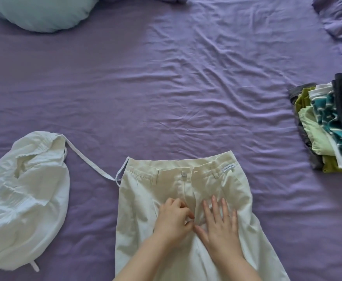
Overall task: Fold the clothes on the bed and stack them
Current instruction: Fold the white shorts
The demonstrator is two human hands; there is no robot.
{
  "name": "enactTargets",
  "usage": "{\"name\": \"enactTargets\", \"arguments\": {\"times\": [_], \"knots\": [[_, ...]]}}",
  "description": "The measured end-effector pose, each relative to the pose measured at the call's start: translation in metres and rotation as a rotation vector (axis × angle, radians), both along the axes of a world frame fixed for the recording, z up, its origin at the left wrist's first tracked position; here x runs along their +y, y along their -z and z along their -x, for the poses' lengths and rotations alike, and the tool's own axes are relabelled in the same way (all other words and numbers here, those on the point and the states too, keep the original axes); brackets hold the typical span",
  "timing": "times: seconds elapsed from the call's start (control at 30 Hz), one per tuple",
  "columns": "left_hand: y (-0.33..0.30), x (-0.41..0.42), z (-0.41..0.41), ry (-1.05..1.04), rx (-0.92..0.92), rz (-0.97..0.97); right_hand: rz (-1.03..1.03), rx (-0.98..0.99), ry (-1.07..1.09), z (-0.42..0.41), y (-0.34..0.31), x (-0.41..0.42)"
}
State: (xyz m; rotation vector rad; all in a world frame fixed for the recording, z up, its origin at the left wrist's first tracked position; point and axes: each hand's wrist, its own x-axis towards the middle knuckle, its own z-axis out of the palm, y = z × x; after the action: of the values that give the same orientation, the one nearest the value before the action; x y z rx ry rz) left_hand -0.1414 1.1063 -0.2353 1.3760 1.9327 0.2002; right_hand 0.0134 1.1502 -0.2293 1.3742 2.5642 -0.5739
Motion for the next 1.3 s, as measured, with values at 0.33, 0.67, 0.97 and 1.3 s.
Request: {"name": "enactTargets", "arguments": {"times": [0.33,0.67,0.97,1.3], "knots": [[0.006,-0.002,-0.009,0.004,0.093,-0.017,-0.015,-0.091,0.096,0.013,-0.012,-0.008],[0.007,0.001,-0.014,-0.045,0.141,-0.056,0.061,-0.211,0.129,0.025,0.002,-0.009],[-0.012,0.005,-0.016,-0.018,0.208,-0.193,0.165,-0.288,0.105,0.018,0.019,-0.008],[-0.012,0.032,-0.007,-0.160,0.090,-0.237,0.164,-0.319,0.100,0.019,0.020,-0.008]]}}
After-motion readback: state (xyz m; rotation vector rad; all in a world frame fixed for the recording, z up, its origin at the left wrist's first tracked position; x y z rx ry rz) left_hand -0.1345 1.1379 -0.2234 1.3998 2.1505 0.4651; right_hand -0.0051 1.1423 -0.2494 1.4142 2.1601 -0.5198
